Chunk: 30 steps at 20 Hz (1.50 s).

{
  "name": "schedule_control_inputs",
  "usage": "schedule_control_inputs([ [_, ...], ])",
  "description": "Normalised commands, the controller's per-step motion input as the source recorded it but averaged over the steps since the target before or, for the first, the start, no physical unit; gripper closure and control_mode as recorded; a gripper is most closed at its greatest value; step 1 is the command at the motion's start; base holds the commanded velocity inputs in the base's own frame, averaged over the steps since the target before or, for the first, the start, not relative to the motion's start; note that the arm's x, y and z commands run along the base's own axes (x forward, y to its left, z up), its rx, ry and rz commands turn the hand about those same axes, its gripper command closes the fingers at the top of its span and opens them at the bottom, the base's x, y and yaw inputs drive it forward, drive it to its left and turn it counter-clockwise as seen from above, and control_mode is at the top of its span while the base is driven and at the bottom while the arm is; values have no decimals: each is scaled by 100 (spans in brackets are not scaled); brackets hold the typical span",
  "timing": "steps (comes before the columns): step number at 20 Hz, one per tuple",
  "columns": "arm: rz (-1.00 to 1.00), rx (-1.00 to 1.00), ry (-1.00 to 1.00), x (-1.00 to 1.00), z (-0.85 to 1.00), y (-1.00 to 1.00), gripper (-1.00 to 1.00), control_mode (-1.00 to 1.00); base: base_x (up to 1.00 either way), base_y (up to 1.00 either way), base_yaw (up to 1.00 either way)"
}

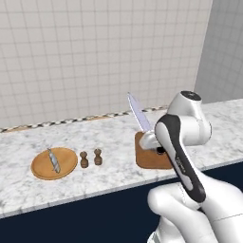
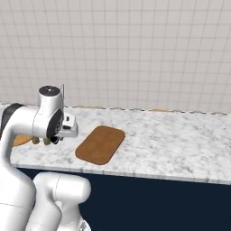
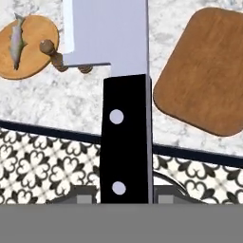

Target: Pick up the knife from the drawer and place it on the cutting board. Then place the meat from the plate to the cutting board.

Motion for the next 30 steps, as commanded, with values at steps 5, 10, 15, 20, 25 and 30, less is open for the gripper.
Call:
schedule_control_inputs([
  [5, -67, 0, 9, 52, -51, -46, 100, -100, 0, 0, 0],
  [10, -20, 12, 26, 83, -38, -65, 100, -100, 0, 0, 0],
  [15, 2, 8, 22, 50, -10, -36, 100, -100, 0, 0, 0],
  [20, 7, -3, 24, 56, -46, -14, 100, -100, 0, 0, 0],
  [25, 3, -9, 21, 49, -61, 0, 100, -100, 0, 0, 0],
  [30, 0, -2, 12, 36, -44, -10, 100, -100, 0, 0, 0],
])
